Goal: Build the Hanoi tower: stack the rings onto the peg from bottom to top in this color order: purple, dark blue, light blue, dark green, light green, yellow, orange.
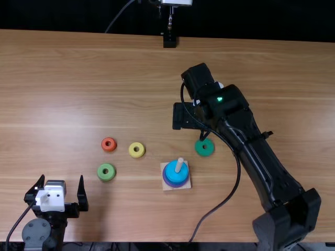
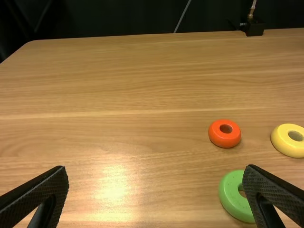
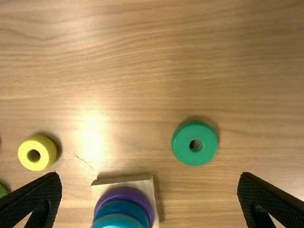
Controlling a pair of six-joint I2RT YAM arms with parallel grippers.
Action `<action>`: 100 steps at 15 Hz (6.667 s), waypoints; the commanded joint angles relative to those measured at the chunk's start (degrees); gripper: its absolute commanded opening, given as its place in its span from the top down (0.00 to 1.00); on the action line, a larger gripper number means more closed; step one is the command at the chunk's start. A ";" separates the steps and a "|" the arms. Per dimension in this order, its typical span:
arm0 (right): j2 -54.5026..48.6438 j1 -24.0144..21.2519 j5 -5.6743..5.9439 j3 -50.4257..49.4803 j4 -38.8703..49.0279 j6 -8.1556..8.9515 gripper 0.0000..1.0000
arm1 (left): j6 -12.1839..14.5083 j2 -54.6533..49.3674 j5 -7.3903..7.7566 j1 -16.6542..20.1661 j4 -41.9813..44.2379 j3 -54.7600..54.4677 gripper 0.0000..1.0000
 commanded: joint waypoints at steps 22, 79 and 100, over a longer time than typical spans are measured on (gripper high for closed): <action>3.85 -5.98 -1.43 -21.49 13.21 -9.62 0.00 | 0.13 -0.62 -0.19 0.48 -3.76 -6.11 0.00; -11.79 10.10 -0.48 2.94 -13.69 -21.75 1.00 | 0.13 -0.62 -0.19 0.48 -3.76 -6.11 0.00; -11.09 14.32 -0.80 -2.24 -15.16 -20.27 1.00 | 0.13 -0.62 -0.19 0.48 -3.76 -6.11 0.00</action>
